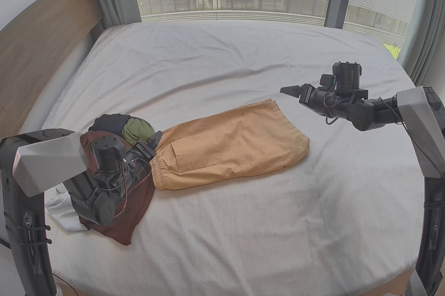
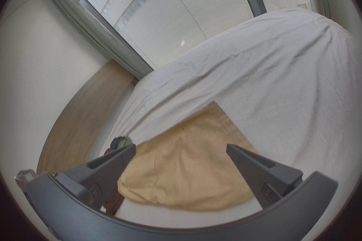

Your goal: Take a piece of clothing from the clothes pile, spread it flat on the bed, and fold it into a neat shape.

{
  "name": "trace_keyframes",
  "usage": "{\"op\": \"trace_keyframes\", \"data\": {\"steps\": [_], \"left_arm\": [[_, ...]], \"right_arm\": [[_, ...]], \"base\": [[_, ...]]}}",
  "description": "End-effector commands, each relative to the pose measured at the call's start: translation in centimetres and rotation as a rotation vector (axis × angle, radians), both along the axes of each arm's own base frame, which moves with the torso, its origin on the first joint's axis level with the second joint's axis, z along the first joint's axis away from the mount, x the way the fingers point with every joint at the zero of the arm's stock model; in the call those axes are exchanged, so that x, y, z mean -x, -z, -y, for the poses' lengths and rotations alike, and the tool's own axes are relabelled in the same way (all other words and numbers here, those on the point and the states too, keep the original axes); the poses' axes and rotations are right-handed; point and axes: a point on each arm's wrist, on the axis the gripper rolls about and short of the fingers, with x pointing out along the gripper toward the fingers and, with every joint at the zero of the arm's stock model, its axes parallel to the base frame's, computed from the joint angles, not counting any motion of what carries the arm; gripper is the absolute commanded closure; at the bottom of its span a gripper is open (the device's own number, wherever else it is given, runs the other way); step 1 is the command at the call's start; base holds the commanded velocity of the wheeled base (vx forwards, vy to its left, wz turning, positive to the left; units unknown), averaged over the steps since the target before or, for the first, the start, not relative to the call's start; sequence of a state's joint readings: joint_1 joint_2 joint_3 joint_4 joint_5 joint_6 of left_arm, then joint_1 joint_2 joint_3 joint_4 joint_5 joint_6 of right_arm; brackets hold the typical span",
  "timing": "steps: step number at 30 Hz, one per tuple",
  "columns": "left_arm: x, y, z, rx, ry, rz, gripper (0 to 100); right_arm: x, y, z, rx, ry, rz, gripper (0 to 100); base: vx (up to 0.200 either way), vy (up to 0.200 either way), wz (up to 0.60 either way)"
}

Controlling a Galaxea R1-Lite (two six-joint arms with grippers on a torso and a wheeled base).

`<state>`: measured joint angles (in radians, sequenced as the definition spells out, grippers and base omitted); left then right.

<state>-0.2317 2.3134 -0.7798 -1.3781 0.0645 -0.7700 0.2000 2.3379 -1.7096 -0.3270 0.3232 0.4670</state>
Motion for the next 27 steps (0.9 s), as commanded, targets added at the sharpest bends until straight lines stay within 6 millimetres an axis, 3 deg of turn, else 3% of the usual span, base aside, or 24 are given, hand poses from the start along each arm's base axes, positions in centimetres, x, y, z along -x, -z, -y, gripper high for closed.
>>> {"op": "trace_keyframes", "data": {"steps": [1,13,20,27], "left_arm": [[2.4,-1.1,2.1,-0.052,0.09,0.029,0],[3.7,-0.5,2.0,-0.226,0.124,0.058,0],[3.7,0.3,1.5,-0.305,0.122,0.073,0],[3.7,0.4,1.2,-0.337,0.117,0.075,0]], "right_arm": [[7.2,-0.7,0.3,0.077,-0.057,-0.025,0],[10.7,5.0,1.2,-0.036,-0.087,-0.012,0],[10.2,8.0,0.9,-0.058,-0.084,-0.025,0],[10.1,8.7,0.9,-0.057,-0.085,-0.04,0]], "base": [[0.0,0.0,0.0],[0.0,0.0,0.0],[0.0,0.0,0.0],[0.0,0.0,0.0]]}}
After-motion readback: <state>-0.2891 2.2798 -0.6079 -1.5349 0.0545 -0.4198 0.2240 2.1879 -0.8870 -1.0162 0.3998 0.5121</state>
